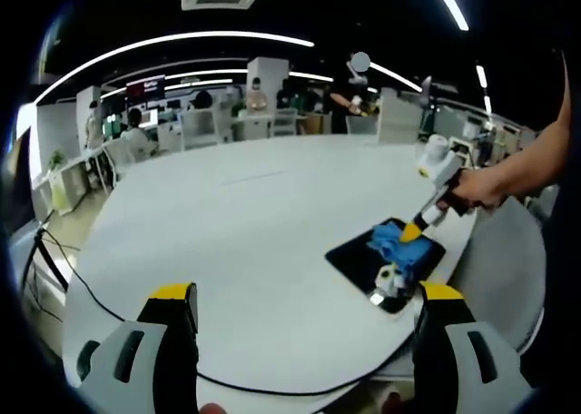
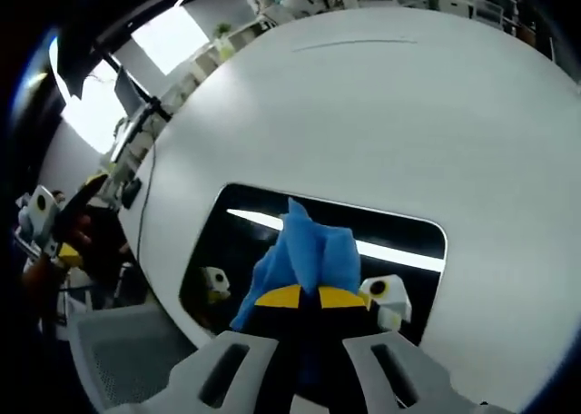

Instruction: Wipe the mirror surface with the cleaning cloth until all visible marks leave the cleaned area.

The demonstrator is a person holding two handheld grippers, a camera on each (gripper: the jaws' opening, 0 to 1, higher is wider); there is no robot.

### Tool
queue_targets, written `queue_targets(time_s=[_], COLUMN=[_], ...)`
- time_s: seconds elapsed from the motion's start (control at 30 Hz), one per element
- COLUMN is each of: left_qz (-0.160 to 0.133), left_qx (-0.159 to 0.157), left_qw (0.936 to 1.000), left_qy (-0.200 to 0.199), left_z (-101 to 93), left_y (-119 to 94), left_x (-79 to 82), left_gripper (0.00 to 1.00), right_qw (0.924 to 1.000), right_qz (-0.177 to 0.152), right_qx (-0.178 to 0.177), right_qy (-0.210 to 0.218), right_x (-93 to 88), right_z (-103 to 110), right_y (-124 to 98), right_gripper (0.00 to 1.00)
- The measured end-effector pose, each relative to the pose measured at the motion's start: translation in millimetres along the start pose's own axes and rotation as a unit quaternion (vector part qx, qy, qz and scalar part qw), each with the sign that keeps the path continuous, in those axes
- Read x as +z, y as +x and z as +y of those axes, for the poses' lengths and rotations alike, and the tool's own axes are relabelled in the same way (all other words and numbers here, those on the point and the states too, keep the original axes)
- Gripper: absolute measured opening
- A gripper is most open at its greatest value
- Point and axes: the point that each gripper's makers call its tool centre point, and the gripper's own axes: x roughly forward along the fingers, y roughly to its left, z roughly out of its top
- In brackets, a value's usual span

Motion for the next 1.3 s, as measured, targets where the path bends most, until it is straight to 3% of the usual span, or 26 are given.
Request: queue_targets(time_s=[0.37, 0.57, 1.3], left_qz=[0.003, -0.002, 0.003], left_qx=[0.026, 0.028, 0.032], left_qw=[0.9996, 0.9996, 0.9995], left_qy=[0.002, 0.001, -0.005], left_z=[-1.3, -16.3, -33.1], left_y=[-2.8, 0.1, 7.8], left_x=[-1.9, 3.3, -10.5], left_gripper=[1.00, 1.00, 1.00], right_qw=[0.9999, 0.9996, 0.9990], right_qz=[-0.003, -0.004, 0.003], right_qx=[-0.010, -0.020, -0.044], right_qy=[0.006, 0.019, 0.001], right_x=[-10.0, -17.8, -21.6], right_z=[-39.2, -59.5, -64.3], right_y=[-20.6, -32.1, -30.4], right_gripper=[0.00, 0.00, 0.00])
